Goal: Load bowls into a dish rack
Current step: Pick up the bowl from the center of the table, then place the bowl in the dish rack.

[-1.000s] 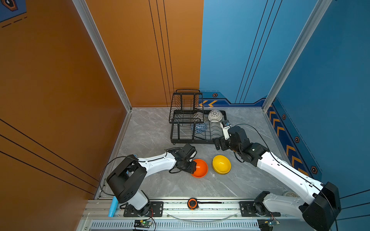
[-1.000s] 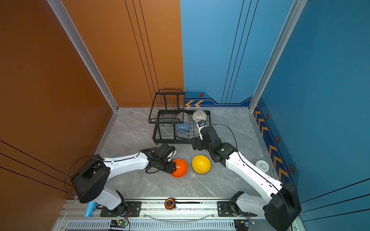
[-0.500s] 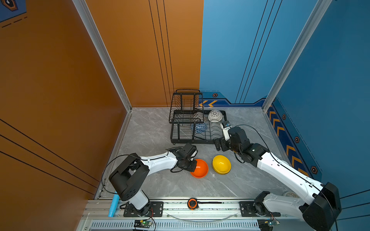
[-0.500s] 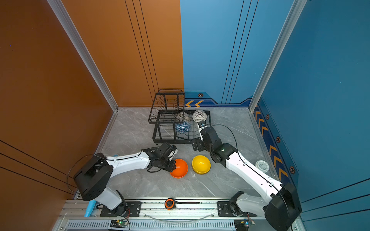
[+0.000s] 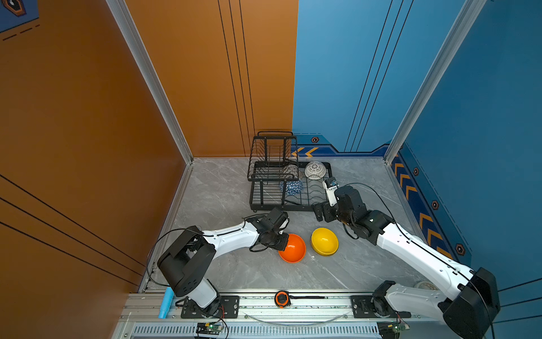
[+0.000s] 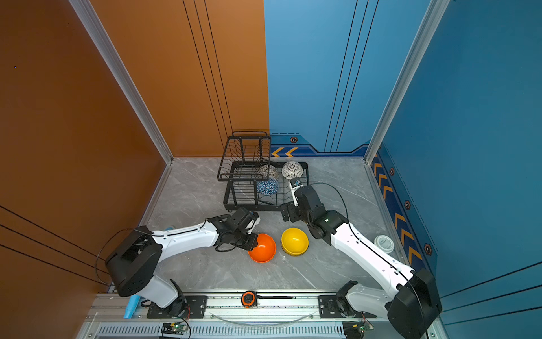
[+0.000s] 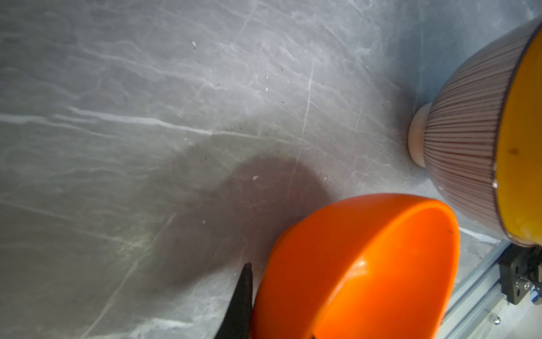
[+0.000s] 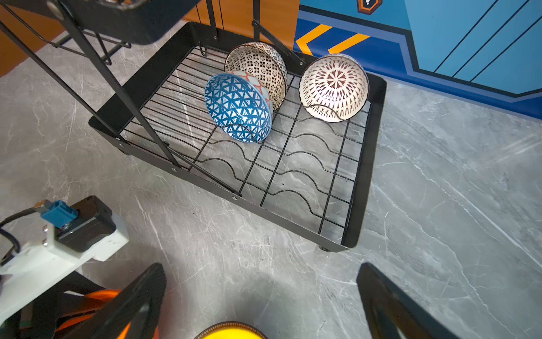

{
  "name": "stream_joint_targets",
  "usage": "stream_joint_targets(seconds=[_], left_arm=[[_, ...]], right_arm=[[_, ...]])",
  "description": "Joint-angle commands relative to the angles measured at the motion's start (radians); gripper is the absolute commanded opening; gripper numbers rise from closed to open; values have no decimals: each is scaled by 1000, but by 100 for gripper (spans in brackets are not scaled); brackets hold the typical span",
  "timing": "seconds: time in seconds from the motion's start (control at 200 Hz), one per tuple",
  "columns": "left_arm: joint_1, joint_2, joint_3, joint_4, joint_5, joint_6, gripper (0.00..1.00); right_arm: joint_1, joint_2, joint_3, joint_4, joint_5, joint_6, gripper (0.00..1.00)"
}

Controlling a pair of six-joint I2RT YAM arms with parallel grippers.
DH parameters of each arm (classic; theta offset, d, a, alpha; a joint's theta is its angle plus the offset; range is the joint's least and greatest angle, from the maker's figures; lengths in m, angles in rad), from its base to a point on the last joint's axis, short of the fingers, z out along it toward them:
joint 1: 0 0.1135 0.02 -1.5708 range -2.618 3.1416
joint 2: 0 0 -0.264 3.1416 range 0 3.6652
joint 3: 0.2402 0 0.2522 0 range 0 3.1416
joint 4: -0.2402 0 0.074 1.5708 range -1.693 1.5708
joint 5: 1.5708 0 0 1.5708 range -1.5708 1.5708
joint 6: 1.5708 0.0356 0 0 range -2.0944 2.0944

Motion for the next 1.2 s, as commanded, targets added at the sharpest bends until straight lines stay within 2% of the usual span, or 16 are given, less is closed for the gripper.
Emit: stream_joint_targets(seconds=[0.0, 0.345, 0.631, 0.821, 0.961, 1.197], left_arm=[[20, -55, 1, -57, -20, 24, 0], [56, -231, 58, -169, -80, 58, 0], [65, -367, 140, -245, -186, 86, 0], [59, -393, 163, -256, -256, 104, 0], [51, -397, 225, -255, -276, 109, 0], [27, -393, 276, -238, -290, 124, 0]], right_arm=[[-3, -22, 2, -34, -30, 20, 100], [32, -47, 23, -91, -71, 48, 100], [80, -71, 93, -156, -144, 126, 100], [174, -38, 155, -158, -216, 178, 100], [223, -2, 188, -156, -208, 192, 100], [244, 52, 186, -118, -186, 230, 100]])
